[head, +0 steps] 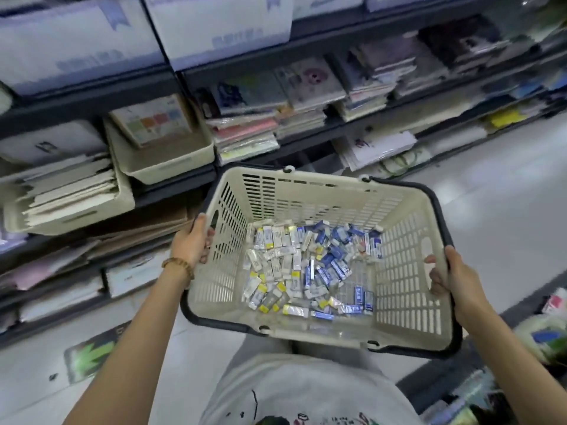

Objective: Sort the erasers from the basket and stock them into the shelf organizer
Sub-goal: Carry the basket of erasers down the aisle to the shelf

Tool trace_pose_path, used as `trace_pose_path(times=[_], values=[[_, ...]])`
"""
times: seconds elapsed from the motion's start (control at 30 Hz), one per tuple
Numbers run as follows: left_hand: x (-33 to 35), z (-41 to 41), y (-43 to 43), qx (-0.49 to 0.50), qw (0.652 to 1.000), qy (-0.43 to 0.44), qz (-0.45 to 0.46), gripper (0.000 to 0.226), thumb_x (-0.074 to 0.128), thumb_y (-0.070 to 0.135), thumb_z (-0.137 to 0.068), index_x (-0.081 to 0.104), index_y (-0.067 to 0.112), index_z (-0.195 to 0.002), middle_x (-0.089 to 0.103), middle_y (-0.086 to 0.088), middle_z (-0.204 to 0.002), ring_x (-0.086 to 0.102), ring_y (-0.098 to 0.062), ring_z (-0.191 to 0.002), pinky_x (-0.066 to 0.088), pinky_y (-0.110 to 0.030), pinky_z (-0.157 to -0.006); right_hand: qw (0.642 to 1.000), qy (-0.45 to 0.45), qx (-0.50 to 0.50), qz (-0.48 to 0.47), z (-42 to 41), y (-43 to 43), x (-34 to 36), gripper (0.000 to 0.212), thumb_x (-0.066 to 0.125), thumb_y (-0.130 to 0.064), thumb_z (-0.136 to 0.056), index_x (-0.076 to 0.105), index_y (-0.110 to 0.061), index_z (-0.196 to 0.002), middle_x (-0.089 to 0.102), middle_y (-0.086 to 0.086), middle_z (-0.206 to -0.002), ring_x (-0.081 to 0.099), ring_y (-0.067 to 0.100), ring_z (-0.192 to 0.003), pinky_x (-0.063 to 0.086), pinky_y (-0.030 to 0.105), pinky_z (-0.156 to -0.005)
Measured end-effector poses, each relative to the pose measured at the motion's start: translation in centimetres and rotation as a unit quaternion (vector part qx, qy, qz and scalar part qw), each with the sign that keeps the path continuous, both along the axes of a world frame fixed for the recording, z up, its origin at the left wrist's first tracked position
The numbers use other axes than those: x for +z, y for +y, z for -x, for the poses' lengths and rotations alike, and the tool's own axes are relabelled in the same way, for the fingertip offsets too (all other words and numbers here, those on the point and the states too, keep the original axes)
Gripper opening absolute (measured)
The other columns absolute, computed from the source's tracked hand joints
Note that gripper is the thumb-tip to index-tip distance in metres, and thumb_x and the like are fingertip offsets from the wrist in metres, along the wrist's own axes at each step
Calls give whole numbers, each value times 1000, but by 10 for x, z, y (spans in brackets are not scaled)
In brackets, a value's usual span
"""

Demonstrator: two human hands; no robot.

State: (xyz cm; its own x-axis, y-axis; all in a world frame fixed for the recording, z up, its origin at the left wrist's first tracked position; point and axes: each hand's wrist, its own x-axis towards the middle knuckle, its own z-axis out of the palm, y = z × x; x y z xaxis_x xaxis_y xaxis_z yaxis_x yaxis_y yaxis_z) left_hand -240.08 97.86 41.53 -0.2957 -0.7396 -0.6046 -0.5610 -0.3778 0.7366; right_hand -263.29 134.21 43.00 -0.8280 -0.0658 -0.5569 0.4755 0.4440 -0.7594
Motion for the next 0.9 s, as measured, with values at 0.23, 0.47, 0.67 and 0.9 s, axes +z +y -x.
trace_pose_path(times=[0.23,0.47,0.67,0.9], values=[[-17,-10,7,65,998,-6,-12,43,38,49,-96,51,16,-71,47,6,-41,39,-3,-27,33,-19,-39,998,-17,53,10,47,-35,-20,45,37,-45,-95,57,-12,-72,31,3,-49,27,11,-33,25,26,-45],[-46,-21,37,161,987,-17,14,45,39,51,-94,53,18,-67,49,9,-38,42,-6,-33,33,-20,-42,990,-42,135,2,84,-64,-50,46,36,-45,-96,57,-11,-72,33,5,-51,26,16,-40,26,27,-46],[-118,2,70,231,972,-43,24,51,33,54,-95,56,16,-69,50,0,-59,39,-15,-47,32,-23,-46,976,-78,204,-17,138,-78,-119,48,34,-44,-99,57,-10,-74,35,4,-49,29,15,-39,27,27,-47],[-262,43,97,265,962,-58,7,50,38,49,-96,56,15,-63,50,-4,-60,39,-18,-45,33,-24,-47,967,-108,229,-38,196,-66,-268,45,34,-44,-98,55,-11,-75,37,1,-47,29,13,-36,28,24,-43]])
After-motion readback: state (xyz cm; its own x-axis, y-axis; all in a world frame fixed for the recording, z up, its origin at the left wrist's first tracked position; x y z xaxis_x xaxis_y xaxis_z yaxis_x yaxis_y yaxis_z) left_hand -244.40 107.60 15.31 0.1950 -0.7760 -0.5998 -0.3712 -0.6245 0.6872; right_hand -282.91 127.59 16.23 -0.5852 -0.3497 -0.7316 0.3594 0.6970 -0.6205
